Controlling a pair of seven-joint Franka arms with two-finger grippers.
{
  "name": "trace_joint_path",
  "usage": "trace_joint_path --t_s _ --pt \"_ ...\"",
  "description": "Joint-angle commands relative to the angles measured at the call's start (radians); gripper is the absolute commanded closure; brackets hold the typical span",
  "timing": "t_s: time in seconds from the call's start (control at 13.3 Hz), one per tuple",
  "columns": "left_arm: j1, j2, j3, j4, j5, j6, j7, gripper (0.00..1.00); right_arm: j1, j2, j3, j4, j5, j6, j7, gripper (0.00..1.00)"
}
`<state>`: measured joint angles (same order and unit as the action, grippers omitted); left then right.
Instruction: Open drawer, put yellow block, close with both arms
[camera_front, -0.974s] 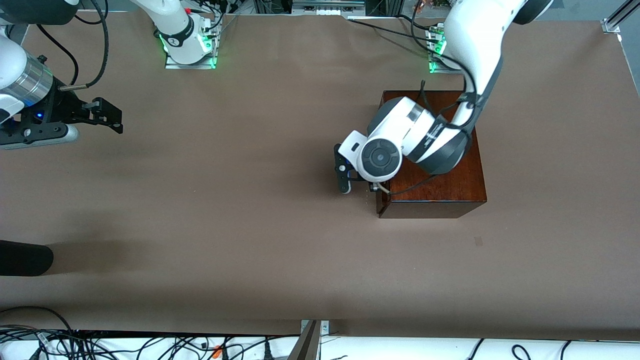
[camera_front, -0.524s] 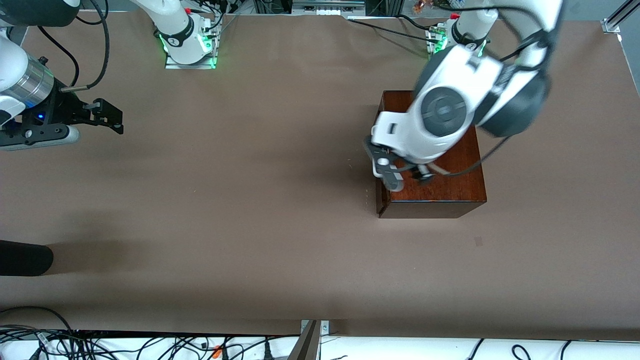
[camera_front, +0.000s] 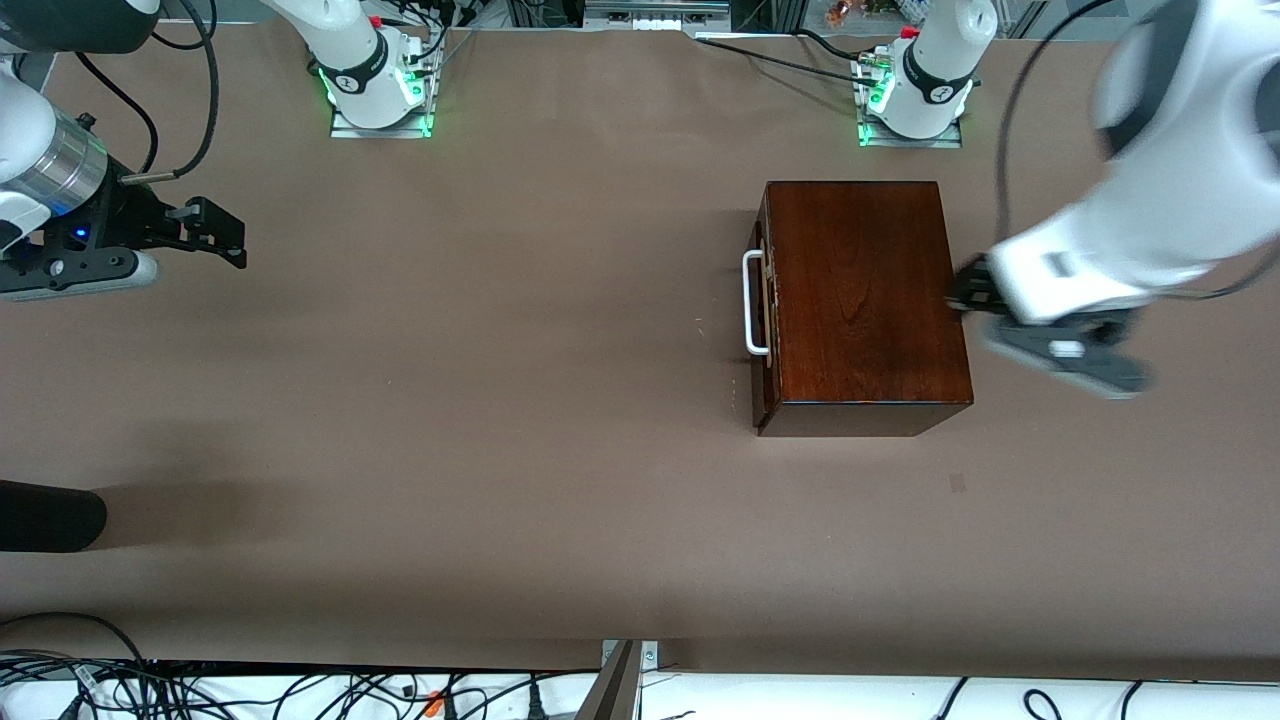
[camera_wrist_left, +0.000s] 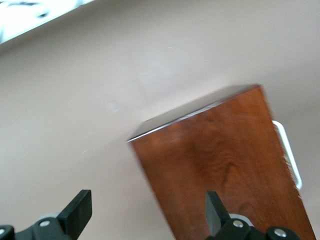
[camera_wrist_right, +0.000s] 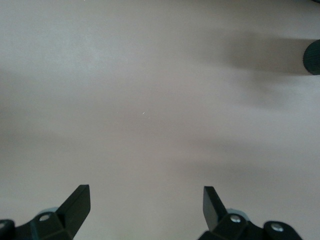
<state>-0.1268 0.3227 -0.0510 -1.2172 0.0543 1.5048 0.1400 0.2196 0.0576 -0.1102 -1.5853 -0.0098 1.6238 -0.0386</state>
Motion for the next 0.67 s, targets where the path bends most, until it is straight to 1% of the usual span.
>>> trace_joint_path --t_s 0.0,0.07,0.22,0.3,0.45,0.6 --pt "0.019 -0.089 0.057 -0.117 -0.025 0.012 -0.053 0.0 -0.009 0.004 0.006 0.018 0.001 -0.015 0.003 0.0" --pt "0.027 -0.155 0.078 -0.215 -0.08 0.055 -0.057 0.0 -0.009 0.004 0.006 0.018 0.001 -0.015 0.003 0.0" --pt "0.088 -0.276 0.085 -0.397 -0.106 0.214 -0.072 0.0 -0.009 0.004 0.006 0.018 0.001 -0.015 0.003 0.0" --pt "0.104 -0.302 0.082 -0.444 -0.105 0.236 -0.08 0.0 -0.009 0.004 0.006 0.018 0.001 -0.015 0.003 0.0" --pt "0.108 -0.327 0.074 -0.461 -0.087 0.226 -0.073 0.0 -0.011 0.004 0.006 0.018 0.001 -0.015 0.005 0.0" --pt "0.133 -0.326 0.043 -0.459 -0.087 0.196 -0.069 0.0 -0.009 0.004 0.006 0.018 0.001 -0.015 0.005 0.0"
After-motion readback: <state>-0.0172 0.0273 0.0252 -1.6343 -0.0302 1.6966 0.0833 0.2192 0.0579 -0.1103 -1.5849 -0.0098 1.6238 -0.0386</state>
